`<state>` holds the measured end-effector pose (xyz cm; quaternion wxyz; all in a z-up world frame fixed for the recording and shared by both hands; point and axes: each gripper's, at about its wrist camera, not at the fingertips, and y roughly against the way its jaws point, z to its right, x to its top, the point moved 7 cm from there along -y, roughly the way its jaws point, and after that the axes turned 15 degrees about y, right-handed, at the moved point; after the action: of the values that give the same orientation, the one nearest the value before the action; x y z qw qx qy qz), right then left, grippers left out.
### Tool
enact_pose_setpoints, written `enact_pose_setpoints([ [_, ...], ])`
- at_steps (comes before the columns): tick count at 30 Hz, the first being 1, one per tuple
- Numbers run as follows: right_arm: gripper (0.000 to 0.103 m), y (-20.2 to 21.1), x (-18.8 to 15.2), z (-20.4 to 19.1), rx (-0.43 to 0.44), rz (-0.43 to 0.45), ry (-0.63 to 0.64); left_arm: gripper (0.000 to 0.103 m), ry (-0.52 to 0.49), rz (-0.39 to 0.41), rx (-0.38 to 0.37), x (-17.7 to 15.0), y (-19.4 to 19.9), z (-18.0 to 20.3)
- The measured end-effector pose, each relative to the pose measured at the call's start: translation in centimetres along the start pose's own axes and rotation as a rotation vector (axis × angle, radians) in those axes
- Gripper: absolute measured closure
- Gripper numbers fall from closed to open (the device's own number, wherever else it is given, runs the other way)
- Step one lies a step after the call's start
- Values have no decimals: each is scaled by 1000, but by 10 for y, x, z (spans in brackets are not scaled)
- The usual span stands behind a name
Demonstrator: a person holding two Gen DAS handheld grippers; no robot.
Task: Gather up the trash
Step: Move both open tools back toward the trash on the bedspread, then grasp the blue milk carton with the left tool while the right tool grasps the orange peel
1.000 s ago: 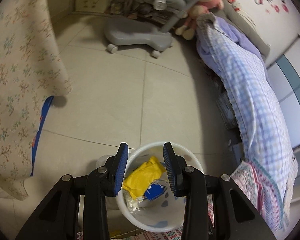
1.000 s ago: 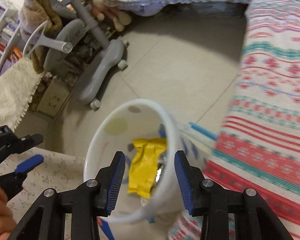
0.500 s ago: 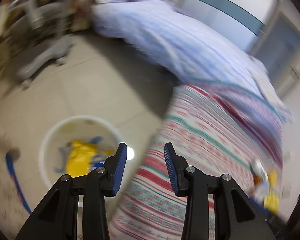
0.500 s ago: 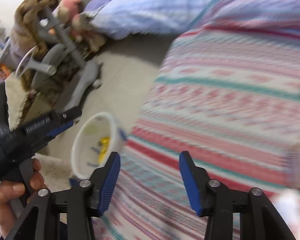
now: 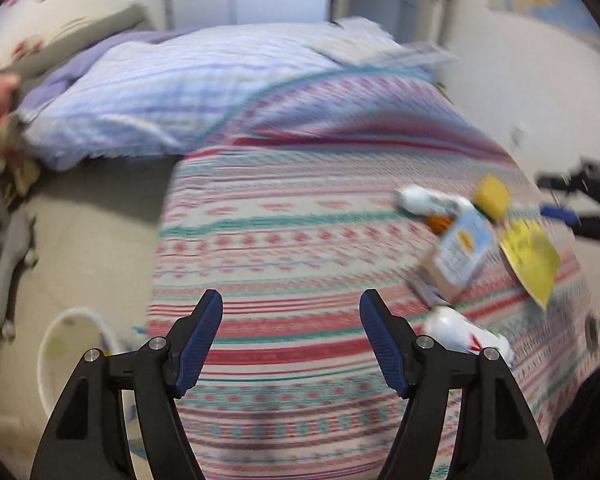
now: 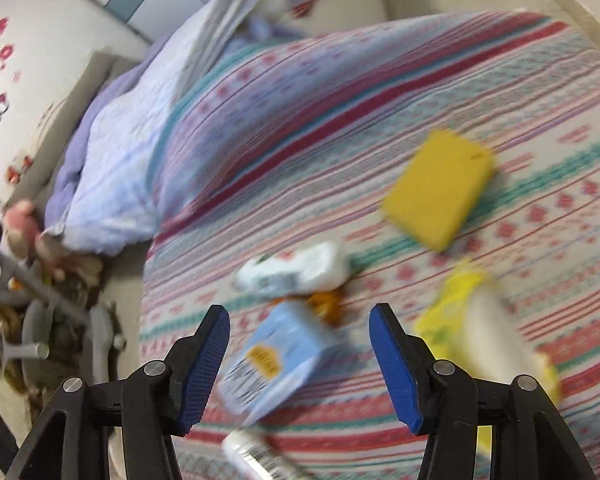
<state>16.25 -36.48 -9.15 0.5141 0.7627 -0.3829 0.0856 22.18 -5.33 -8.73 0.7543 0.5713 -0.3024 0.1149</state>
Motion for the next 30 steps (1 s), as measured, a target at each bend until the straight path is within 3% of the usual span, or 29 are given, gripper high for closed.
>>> enact_pose_setpoints([
  [6,39,-14,-4,14,44,-80,-67,29,-197,-23,-63,-15,-16,83],
  [10,39,-16,-1,29,53,-89,-111,29,-340,-54,-45,-22,-34,130],
  [12,39,-14,1,34,64,-78,-127,29,-368,-84,-51,-21,-47,148],
  [15,39,-10,4,38,74,-68,-127,29,-415,-191,-60,-25,-76,169],
  [17,39,-9,3,41,53,-78,-109,24,-455,-226,-4,-28,-97,177],
  [19,39,-11,1,40,46,-91,-98,23,-493,-207,63,-28,-107,181],
  [21,39,-12,1,38,56,-96,-86,31,-481,-232,57,-26,-113,179],
  [30,39,-32,2,15,23,-130,36,39,-197,-240,-71,3,-91,114],
])
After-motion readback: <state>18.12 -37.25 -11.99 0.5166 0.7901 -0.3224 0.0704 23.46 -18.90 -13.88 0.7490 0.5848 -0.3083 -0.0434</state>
